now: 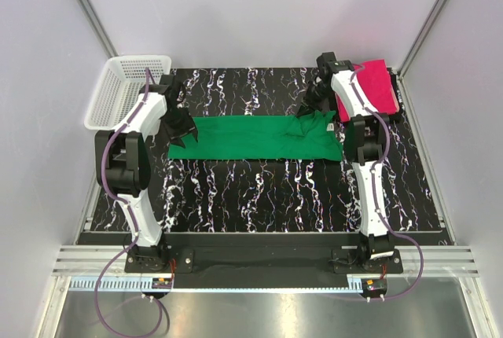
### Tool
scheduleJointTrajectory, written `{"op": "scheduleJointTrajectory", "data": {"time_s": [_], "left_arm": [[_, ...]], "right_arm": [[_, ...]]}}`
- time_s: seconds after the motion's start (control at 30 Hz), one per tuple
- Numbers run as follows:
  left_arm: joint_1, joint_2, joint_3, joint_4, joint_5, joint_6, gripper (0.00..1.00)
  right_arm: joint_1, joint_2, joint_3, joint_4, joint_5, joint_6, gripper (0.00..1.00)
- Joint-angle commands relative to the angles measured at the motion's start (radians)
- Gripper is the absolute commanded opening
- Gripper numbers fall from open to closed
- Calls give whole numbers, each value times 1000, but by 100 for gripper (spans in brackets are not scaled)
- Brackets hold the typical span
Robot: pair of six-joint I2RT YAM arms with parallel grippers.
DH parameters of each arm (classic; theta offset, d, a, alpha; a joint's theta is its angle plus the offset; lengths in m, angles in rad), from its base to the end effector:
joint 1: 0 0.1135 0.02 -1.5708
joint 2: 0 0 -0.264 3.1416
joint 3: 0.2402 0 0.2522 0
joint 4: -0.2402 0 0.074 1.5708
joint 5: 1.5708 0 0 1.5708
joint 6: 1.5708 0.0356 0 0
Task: Fold and stack the t-shirts
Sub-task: Fold the tshirt
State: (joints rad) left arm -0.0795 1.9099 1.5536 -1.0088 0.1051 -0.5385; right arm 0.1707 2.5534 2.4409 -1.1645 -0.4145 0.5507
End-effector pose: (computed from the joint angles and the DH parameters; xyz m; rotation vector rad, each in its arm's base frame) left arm 0.3792 -0.0340 0.2262 -0.6595 2.8938 -0.2419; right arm 0.5106 0.1026 0.1901 0.4633 2.8910 0.7285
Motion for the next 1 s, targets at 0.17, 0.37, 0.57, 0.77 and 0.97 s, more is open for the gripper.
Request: {"op": "scheduleJointTrajectory", "data": {"time_s": [0.17, 0.37, 0.57, 0.77, 0.97], "left_arm": [[3, -60, -38, 16, -10, 18, 51], [3, -63, -46, 19, 4, 20, 51], [3, -64, -43, 21, 13, 20, 51], [3, -64, -35, 19, 25, 20, 51], [3, -61, -33, 21, 33, 20, 51]], "right_arm": [[24, 59, 98, -35, -52, 23, 0], [27, 60, 116, -1, -64, 49, 0], [27, 77, 156, 11, -72, 64, 2], [27, 91, 162, 23, -67, 61, 26], [27, 56, 176, 39, -69, 43, 32]]}}
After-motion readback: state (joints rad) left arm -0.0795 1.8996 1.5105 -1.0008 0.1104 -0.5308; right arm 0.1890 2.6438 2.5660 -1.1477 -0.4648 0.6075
